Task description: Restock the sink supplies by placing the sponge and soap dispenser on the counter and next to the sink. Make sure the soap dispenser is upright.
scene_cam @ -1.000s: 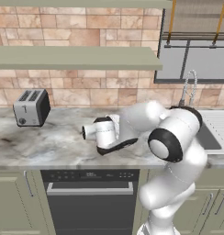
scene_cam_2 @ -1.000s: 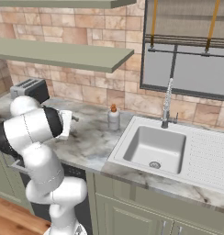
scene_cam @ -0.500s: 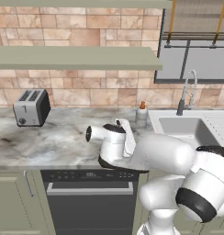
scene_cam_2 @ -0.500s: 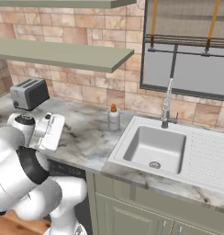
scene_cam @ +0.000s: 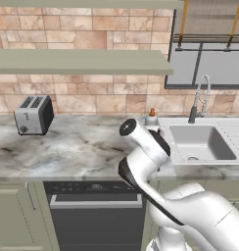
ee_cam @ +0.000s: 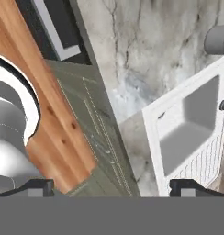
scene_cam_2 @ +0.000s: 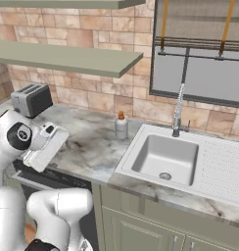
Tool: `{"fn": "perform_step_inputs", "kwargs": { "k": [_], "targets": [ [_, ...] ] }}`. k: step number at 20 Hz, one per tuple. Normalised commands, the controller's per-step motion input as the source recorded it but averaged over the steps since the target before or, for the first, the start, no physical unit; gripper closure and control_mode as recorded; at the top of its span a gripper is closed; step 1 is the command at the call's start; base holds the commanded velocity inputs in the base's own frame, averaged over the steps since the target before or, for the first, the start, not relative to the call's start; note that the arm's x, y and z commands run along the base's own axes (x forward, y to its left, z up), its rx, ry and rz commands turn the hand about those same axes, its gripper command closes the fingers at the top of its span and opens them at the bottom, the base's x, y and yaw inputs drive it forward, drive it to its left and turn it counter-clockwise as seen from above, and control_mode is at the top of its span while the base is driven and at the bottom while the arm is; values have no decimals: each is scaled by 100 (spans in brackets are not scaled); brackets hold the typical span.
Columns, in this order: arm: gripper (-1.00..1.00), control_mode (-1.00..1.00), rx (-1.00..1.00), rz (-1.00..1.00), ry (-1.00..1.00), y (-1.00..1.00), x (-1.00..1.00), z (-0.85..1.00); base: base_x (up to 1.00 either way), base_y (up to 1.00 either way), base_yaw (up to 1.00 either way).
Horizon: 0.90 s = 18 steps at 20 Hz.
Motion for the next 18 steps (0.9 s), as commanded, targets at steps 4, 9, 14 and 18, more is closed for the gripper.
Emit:
{"fn": "perform_step_inputs", "kwargs": {
  "k": [4, 9, 14, 18],
  "targets": [
    [-100, -100, 50, -15, -41, -24, -96, 28, 0, 0, 0],
    [-100, -100, 52, -14, -32, -20, -72, 34, 0, 0, 0],
    [-100, -100, 44, -10, -26, -6, -27, 43, 0, 0, 0],
    [-100, -100, 15, -5, -15, 11, 0, 2, 0, 0, 0]
  ]
}}
